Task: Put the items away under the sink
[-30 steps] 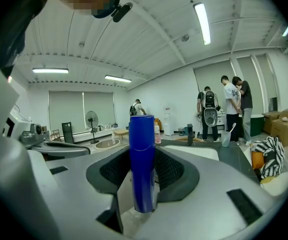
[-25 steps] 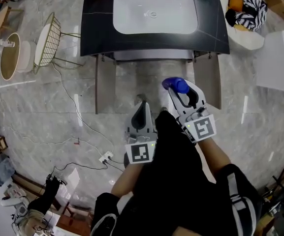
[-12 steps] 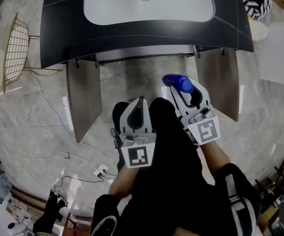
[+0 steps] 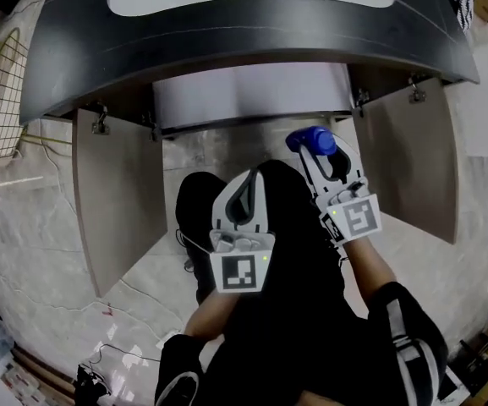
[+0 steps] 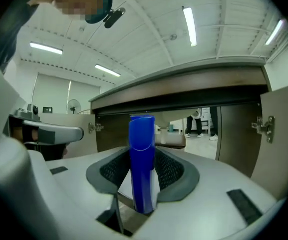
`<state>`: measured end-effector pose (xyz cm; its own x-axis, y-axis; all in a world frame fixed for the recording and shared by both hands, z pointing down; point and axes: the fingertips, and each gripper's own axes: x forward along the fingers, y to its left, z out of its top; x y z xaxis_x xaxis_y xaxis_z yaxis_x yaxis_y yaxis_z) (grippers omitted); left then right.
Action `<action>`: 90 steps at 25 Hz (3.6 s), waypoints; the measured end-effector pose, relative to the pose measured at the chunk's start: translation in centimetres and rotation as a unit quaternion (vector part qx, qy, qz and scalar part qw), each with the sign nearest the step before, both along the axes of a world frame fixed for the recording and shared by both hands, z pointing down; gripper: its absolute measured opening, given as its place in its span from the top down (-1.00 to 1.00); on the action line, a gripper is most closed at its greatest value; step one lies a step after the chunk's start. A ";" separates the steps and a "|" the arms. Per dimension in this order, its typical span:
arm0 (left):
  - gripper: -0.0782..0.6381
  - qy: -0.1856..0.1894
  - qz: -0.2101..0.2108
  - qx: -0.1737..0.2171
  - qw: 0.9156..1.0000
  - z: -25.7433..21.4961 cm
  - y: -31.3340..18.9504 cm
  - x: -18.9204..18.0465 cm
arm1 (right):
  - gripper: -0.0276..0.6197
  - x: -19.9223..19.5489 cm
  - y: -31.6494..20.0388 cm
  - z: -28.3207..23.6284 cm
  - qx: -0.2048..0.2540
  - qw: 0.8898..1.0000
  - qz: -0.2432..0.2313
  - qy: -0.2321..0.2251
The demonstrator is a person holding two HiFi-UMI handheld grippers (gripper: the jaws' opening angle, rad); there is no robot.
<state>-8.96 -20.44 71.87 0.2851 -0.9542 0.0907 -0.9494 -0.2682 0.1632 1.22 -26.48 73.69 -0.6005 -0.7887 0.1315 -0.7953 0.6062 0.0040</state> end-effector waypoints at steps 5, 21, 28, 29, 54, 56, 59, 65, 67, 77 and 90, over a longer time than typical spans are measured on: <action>0.74 -0.006 -0.018 0.020 1.000 1.6 -0.8 -0.2 | 0.46 0.4 -1.6 3.7 -0.002 1.000 0.012 -0.007; 0.74 -0.002 -0.016 0.027 1.000 0.7 0.5 -0.3 | 0.46 1.1 -8.3 11.9 -0.011 0.999 0.030 0.036; 0.74 -0.005 -0.003 0.027 1.000 0.9 0.5 0.1 | 0.46 0.4 -12.1 15.1 0.002 0.998 0.039 0.043; 0.74 -0.007 -0.002 0.027 1.000 0.9 0.6 0.1 | 0.45 0.4 -12.6 15.6 0.000 0.998 0.041 0.041; 0.74 -0.004 0.006 0.024 1.000 2.1 0.2 -0.4 | 0.45 0.2 -17.9 24.3 -0.044 0.993 0.077 0.080; 0.74 -0.004 0.008 0.025 1.000 2.0 0.1 -0.3 | 0.45 0.3 -17.6 24.3 -0.041 0.993 0.077 0.081; 0.74 -0.001 0.009 0.020 1.000 2.2 -0.1 -0.3 | 0.45 0.6 -17.1 24.6 -0.044 0.992 0.080 0.085; 0.74 -0.008 0.015 0.020 1.000 2.4 -0.2 -0.3 | 0.45 0.8 -17.1 24.7 -0.053 0.991 0.082 0.092; 0.74 -0.002 0.012 0.019 1.000 2.4 -0.3 -0.4 | 0.45 0.8 -17.1 24.8 -0.057 0.990 0.080 0.097; 0.74 0.008 0.005 0.024 1.000 2.1 -0.6 -1.3 | 0.32 0.9 -16.2 24.1 -0.082 0.990 0.076 0.084; 0.74 0.014 0.028 -0.023 0.999 -0.3 -4.1 -1.7 | 0.81 2.3 -9.1 24.2 -0.254 0.952 0.076 0.153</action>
